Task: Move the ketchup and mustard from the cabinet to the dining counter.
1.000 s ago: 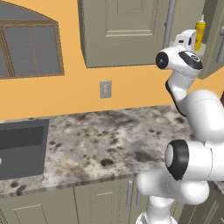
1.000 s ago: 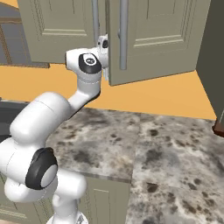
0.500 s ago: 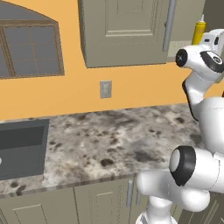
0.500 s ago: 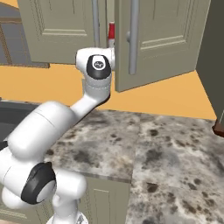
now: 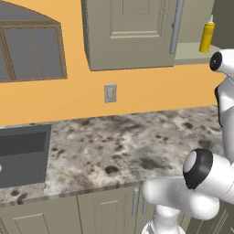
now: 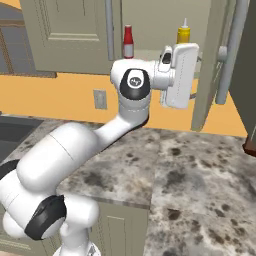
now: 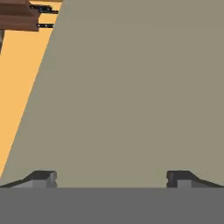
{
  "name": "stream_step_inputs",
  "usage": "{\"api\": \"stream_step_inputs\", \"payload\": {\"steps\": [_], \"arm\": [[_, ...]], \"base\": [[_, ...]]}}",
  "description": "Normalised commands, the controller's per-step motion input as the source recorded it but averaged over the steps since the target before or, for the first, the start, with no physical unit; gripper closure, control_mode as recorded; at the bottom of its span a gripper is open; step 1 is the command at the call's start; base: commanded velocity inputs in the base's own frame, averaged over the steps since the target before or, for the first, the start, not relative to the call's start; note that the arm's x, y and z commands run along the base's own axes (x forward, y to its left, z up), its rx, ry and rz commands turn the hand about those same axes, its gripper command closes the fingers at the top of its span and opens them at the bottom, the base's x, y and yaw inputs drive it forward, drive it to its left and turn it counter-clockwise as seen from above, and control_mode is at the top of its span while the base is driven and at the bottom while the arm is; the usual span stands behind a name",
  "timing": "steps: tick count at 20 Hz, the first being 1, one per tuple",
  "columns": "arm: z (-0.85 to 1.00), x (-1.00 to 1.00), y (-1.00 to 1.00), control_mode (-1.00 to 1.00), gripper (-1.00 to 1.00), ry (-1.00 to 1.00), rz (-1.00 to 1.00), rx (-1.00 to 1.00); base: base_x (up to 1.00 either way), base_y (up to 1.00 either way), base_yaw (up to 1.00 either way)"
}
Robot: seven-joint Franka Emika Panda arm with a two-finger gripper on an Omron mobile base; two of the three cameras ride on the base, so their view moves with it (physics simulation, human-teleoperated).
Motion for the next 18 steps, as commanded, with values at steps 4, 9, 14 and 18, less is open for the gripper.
{"api": "stream_step_inputs", "payload": {"steps": [4,9,14,18], "arm": [[-0.05,-0.02,-0.59,-1.00,-1.00,0.00,-0.01,0.05],[0.00,-0.28,0.13,-1.00,-1.00,-0.05,0.01,0.04],[0.04,-0.50,0.85,-1.00,-1.00,-0.21,0.01,0.08],[0.03,-0.36,1.00,-1.00,-1.00,-0.27,0.01,0.22]], "base": [[0.00,0.00,0.00],[0.00,0.00,0.00],[0.00,0.00,0.00],[0.00,0.00,0.00]]}}
